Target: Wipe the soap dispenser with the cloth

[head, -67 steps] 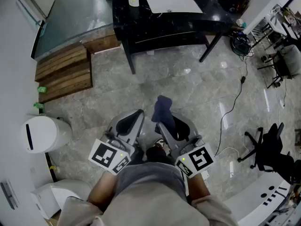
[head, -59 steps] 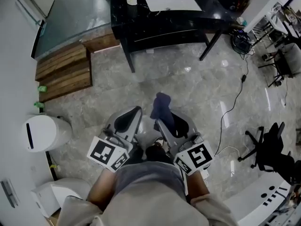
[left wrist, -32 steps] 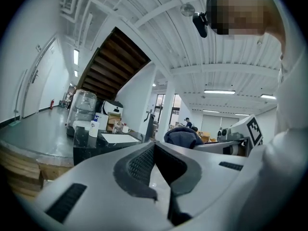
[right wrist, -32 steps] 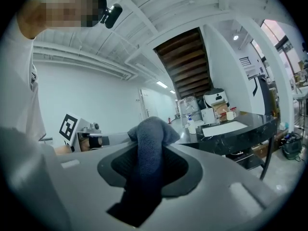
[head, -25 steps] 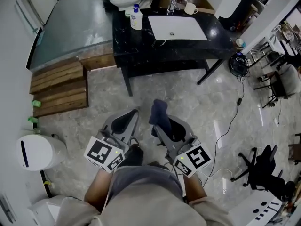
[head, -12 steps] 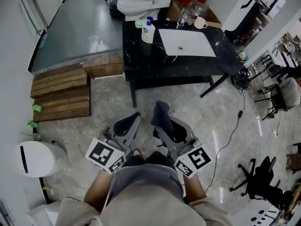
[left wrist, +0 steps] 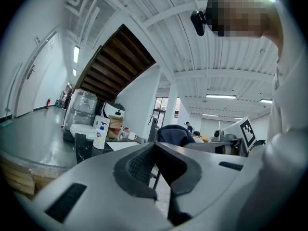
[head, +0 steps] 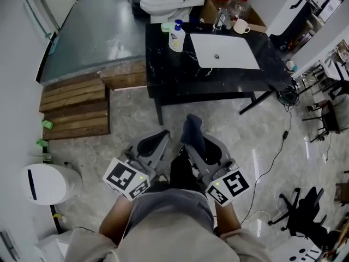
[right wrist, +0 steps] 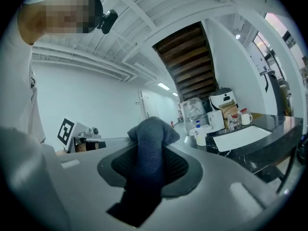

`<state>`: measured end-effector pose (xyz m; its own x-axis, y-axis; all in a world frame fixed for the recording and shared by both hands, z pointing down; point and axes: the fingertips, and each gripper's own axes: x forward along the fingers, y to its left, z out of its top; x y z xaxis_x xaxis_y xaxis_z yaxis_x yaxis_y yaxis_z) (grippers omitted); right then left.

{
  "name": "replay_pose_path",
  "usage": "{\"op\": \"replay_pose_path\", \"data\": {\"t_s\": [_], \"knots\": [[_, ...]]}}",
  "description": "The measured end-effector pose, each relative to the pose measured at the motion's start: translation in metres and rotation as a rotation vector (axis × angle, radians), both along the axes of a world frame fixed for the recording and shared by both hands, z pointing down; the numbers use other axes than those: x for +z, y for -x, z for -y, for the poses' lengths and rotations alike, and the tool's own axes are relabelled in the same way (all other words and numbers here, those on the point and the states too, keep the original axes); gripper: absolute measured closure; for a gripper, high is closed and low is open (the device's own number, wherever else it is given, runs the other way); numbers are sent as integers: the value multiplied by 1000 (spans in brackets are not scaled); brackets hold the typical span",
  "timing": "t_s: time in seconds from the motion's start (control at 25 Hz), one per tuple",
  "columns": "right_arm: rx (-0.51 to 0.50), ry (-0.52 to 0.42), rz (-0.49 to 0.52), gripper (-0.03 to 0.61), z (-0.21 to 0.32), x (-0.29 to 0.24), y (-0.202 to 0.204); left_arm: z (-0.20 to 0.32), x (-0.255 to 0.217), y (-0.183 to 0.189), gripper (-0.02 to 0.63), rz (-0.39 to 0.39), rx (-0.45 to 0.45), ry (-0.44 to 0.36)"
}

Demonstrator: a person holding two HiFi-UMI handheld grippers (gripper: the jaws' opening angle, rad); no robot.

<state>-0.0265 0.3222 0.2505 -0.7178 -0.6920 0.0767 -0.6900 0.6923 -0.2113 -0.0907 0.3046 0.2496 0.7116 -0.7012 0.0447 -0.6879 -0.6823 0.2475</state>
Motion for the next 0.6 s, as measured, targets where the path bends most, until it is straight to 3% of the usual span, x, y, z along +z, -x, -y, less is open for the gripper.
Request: {"op": "replay_pose_path", "data": {"t_s": [0.6], "knots": [[-38, 121, 43, 457, 147, 40, -49, 147, 36, -51, 611, 75, -18, 114]]}}
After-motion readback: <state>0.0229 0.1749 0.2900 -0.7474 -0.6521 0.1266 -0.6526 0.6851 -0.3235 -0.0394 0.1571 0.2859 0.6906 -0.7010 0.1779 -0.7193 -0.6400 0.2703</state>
